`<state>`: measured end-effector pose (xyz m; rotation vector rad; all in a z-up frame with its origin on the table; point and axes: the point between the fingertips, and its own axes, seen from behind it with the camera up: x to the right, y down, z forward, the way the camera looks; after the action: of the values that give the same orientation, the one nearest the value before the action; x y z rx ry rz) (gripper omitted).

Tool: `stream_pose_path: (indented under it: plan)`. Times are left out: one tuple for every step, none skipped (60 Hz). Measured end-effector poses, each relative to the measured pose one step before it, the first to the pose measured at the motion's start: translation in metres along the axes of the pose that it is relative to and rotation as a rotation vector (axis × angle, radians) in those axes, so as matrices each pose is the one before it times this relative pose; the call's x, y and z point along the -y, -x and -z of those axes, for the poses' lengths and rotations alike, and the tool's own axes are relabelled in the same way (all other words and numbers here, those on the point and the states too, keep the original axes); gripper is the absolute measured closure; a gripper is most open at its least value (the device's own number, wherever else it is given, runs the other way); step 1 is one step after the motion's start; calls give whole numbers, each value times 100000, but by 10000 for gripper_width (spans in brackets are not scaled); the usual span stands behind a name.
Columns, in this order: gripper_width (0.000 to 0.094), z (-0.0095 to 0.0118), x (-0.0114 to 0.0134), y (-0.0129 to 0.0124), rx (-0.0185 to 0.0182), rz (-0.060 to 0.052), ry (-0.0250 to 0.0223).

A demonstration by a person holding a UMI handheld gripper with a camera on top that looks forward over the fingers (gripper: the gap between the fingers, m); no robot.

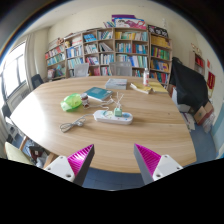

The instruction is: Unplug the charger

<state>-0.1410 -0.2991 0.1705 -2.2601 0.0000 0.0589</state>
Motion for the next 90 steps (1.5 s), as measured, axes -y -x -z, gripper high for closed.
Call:
stream_pose_path:
  plan:
    - [101, 46, 200, 341, -747, -836, -894]
    - [98, 0, 216, 304, -633, -902, -1047]
    - [100, -269, 439, -1122, -48, -771, -926]
    - [100, -111, 115, 272, -533, -972, -561]
    - [100, -226, -62, 248, -466, -837, 233]
    - [103, -794, -218, 244, -258, -600, 444]
    - [102, -121, -94, 336, -145, -436, 606]
    - [101, 737, 3, 2084, -432, -468, 183]
    - [101, -79, 169, 348, 273, -18, -497]
    - [100, -142, 274, 287, 166, 140, -727]
    - [101, -185, 293, 239, -43, 222, -768]
    - [99, -211, 262, 144, -312, 268, -670]
    - [100, -266, 261, 84, -371, 303, -689]
    - [101, -302, 280, 56, -368, 278, -757]
    - [100, -329, 260, 41, -330, 154, -672]
    - [100, -1215, 200, -1674, 194, 134, -601]
    - [101, -635, 341, 1070, -622, -539, -260]
    - [98, 607, 388, 824, -479, -634, 87]
    - [98, -341, 169, -37, -19, -546, -166]
    - [101, -456, 191, 6, 138, -562, -143]
    - [104, -537, 190, 23, 244, -553, -170]
    - [102, -554, 199, 27, 284, -455, -209]
    - [105, -627, 225, -15, 252, -284, -253]
    - [104, -611, 246, -54, 289, -158, -266]
    - [106, -688, 232, -100, 170, -70, -310]
    - [106, -706, 242, -156, 93, -5, -441]
    - [106, -1571, 72, -1042, 375, 249, -792]
    - [108, -1192, 259, 424, -483, 47, -676]
    - [111, -784, 183, -330, -1, 187, -502]
    - [110, -651, 151, -116, -42, 217, -214]
    - [111, -816, 23, -236, -166, 380, -138]
    - [110, -952, -1, -347, -232, 427, 89]
    - [110, -959, -79, -378, -307, 306, 388]
    - [112, -983, -103, -350, -334, 135, 581]
    - [111, -1179, -85, -486, -218, 15, 407]
    - [109, -1162, -46, -143, 82, -258, 276]
    - [117, -691, 50, -146, 313, -676, 239]
    - [122, -874, 17, -131, 341, -739, 8]
    - [124, -866, 58, -96, 574, -913, -218]
    - [124, -862, 59, -100, 538, -946, -274]
    - [126, -893, 9, -164, 288, -821, -132]
    - [128, -1039, -114, -288, -146, -500, 93]
    - [127, -843, -38, -269, -399, -514, 192]
    - [127, -803, -3, -238, -386, -347, 168]
    - [128, -782, 39, -11, -230, -23, -268]
    - [126, -737, 230, -241, 23, 116, -664]
    - [129, -679, 295, -179, -159, 474, -1089]
    - [133, -684, 256, -178, -293, 732, -1080]
    - [139, -657, 157, -198, -420, 941, -810]
    - [147, -633, 66, -191, -557, 954, -542]
    - [154, -592, 29, -146, -437, 747, -373]
    - [163, -323, 2, -69, -194, 430, -144]
    - [171, -888, -23, 147, 459, 67, 44]
    - [180, -488, -96, 224, 884, -39, 184]
    - [189, -399, -84, 225, 1050, -240, 171]
    - [197, -307, 23, 183, 950, -269, -188]
    - [205, 69, 102, 121, 612, 22, -728]
    - [218, -531, 279, 130, 684, 132, -862]
    - [237, -187, 118, 136, 531, 468, -705]
    - [273, -281, -114, 136, 181, 741, -467]
    - [311, 8, 5, 74, 102, 550, -236]
    - [357, -122, -97, -79, -58, 543, 34]
    - [416, -131, -243, -125, -335, 288, 386]
    - [487, -144, -366, -309, -1086, -127, 853]
    - [563, 37, -19, -565, -2276, 260, -688]
    - [586, 18, 216, -18, -249, 399, -1557]
    - [589, -36, -142, 87, -76, -5, -444]
    - [597, 60, -19, -10, -377, -5, -310]
    - [610, 26, -8, -34, -574, 56, -232]
    - [618, 14, 9, -280, -379, 122, 451]
    - [626, -234, -68, 212, -694, -159, 424]
    - [626, -18, 2, 47, -530, -444, 552]
    - [643, -28, -17, -10, -363, -768, 667]
    - [645, -48, 32, -16, -258, -1055, 457]
    - [655, -59, -49, 31, -66, -1055, 824]
    - [671, -82, 40, 62, 119, -645, 534]
    - [681, 149, 74, -144, 282, 172, 622]
    - [683, -144, 24, 115, 235, 414, 815]
    - [688, -129, -50, 115, 301, 624, 561]
    - [695, -27, 46, -12, 421, 533, 602]
    - [708, 8, 38, -32, 387, 225, 687]
    - [717, -27, 54, -2, 360, -401, 582]
    - [718, 290, 57, -217, 462, -489, 1204]
    - [720, -16, 6, 162, 301, -192, 1018]
    - [720, 98, 398, 43, 359, -92, -454]
    - [720, 268, 580, 46, 246, 70, -808]
    - [720, 368, 740, 54, 60, 235, -1433]
    - [719, 604, 1326, -35, 54, 761, -3722]
    - [719, 514, 1625, 16, -351, 1551, -4448]
    - [720, 499, 1712, -99, -792, 2077, -4051]
